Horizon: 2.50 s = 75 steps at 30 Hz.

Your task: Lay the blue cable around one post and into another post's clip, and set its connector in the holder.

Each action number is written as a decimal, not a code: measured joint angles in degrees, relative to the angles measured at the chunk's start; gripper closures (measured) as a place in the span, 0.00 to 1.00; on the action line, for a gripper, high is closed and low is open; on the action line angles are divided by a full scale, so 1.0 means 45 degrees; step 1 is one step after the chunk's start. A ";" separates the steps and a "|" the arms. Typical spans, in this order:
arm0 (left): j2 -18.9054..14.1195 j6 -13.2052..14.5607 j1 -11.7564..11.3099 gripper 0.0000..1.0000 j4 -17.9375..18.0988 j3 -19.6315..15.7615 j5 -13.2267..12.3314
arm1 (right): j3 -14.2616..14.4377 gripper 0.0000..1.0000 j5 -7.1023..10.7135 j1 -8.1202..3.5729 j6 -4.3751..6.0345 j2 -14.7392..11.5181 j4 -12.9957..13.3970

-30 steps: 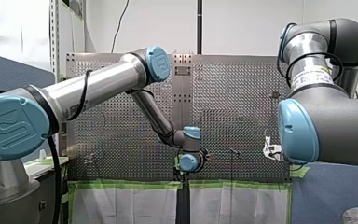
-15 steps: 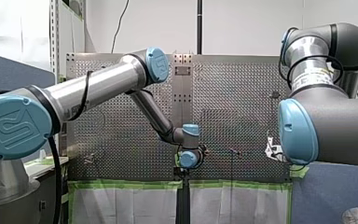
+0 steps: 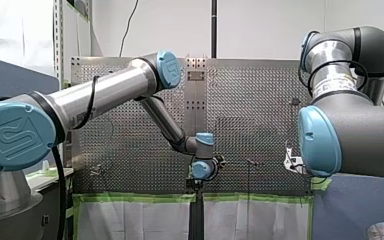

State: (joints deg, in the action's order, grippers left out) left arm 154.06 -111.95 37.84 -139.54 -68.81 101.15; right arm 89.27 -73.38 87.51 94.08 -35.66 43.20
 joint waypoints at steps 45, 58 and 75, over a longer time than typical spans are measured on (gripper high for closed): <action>-0.1354 0.3867 0.1021 0.00 -0.3829 -0.0683 -0.1124 | 0.0000 1.00 0.0231 0.0025 0.0231 0.0022 -0.0416; -0.1371 0.3772 0.1233 0.00 -0.3970 -0.0372 -0.0919 | -0.0003 1.00 0.0232 -0.0013 0.0326 0.0022 -0.0430; -0.1411 0.3633 0.1244 0.00 -0.3974 -0.0362 -0.0756 | 0.0000 1.00 0.0367 -0.0005 0.0477 0.0022 -0.0412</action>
State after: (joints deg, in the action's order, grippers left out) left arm 147.71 -95.60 43.44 -157.42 -70.44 97.75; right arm 89.26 -71.73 87.49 96.22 -35.56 41.34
